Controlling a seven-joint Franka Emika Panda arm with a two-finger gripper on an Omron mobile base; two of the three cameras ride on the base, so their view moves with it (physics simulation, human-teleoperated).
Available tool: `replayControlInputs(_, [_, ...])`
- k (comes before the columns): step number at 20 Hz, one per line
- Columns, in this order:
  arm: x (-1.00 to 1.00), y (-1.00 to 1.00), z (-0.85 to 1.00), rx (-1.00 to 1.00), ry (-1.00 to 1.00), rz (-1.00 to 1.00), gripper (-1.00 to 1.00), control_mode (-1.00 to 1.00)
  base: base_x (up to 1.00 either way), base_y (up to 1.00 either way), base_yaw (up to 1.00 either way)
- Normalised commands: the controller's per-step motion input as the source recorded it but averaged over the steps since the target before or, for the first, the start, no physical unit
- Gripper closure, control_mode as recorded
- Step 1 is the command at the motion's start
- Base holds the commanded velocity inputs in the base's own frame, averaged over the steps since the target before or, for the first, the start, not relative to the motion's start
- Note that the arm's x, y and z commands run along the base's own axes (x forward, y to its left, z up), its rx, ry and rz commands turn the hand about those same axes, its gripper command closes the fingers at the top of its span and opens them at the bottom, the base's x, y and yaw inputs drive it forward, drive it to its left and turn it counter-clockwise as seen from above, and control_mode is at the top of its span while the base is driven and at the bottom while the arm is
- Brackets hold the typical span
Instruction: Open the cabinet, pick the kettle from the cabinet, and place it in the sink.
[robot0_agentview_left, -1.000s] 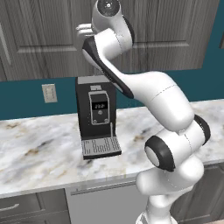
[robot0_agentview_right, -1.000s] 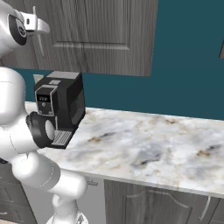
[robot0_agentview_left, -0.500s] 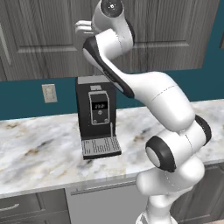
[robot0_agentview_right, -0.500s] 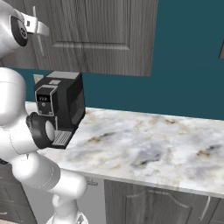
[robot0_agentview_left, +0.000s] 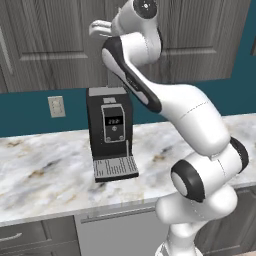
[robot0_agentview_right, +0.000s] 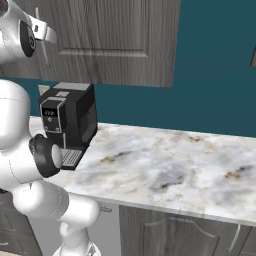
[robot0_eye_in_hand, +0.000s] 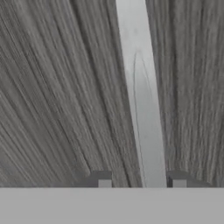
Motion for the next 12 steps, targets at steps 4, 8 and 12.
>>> replayControlInputs(4, [-0.33,0.36,-0.2,0.0,0.0,0.16,1.0,-1.0,0.0,0.0,0.0])
replayControlInputs(8, [-0.49,0.29,-0.2,0.0,0.0,0.19,1.0,-1.0,0.0,0.0,0.0])
replayControlInputs(12, [-0.66,0.18,-0.09,0.0,-0.03,0.19,1.0,-1.0,0.0,0.0,0.0])
